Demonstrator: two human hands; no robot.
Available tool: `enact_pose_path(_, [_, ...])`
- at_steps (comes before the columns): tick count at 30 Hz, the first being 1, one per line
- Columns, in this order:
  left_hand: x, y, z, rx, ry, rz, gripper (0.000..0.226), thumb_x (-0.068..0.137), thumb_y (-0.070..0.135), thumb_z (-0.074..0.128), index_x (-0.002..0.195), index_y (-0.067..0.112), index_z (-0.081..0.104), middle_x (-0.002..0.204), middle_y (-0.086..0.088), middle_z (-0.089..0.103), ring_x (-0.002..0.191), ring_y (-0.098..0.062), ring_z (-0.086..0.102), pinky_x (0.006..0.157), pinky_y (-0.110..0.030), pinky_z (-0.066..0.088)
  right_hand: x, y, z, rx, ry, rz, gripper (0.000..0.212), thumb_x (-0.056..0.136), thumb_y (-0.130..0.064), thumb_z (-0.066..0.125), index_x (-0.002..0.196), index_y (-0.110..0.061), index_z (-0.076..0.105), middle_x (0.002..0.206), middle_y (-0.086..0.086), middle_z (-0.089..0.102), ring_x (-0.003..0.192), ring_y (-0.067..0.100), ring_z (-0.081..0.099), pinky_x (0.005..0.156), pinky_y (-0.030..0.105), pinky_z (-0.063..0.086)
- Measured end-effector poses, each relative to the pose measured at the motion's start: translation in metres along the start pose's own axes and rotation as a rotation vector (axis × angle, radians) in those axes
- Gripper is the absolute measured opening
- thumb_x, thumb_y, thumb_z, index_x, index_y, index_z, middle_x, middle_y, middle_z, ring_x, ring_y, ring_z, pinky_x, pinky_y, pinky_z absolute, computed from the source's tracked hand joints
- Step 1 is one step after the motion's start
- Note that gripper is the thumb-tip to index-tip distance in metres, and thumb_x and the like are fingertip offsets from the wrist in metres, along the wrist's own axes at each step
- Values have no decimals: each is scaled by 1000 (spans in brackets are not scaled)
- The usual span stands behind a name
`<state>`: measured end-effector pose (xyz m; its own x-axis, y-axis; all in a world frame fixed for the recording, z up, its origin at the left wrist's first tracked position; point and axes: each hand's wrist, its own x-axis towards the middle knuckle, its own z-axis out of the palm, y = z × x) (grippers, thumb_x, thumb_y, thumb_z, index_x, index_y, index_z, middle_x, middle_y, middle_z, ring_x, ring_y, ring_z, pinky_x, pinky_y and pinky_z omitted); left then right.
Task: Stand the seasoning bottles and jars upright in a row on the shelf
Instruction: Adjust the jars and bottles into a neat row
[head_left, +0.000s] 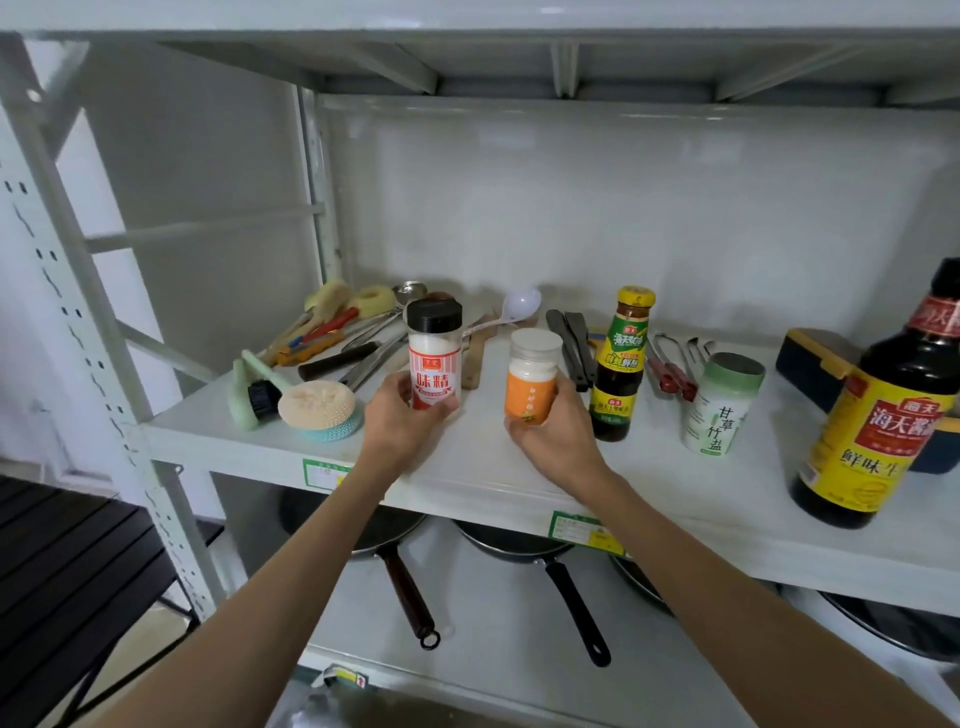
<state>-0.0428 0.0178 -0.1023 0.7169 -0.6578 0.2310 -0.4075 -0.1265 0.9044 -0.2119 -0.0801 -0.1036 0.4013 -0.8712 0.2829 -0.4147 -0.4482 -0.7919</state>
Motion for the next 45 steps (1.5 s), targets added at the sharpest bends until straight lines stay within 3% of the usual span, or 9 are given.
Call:
enact_pose_path(10, [-3,1,7,92,33,15,57,81,36,76,130,17,54,124,-2,66,112,-22,62,95,-35,49,7,9,4,35,-14,-8,85,71,-34,77,141,-18,32,136,7,50,121,24,54,100,46,49])
enact_pose_path(32, [-12,3,7,137,23,30,56,84,33,74,132,15,50,126,-4,65,112,-23,61,89,-32,47,11,14,9,70,-2,-39,86,73,-35,77,144,-25,29,143,4,47,128,23,50,104,48,47])
enact_pose_path(45, [-15,5,5,118,10,25,56,85,29,74,134,14,50,127,-4,64,114,-23,60,92,-33,47,3,8,4,38,69,-47,82,72,-26,77,143,-20,35,132,6,55,114,23,58,95,40,53])
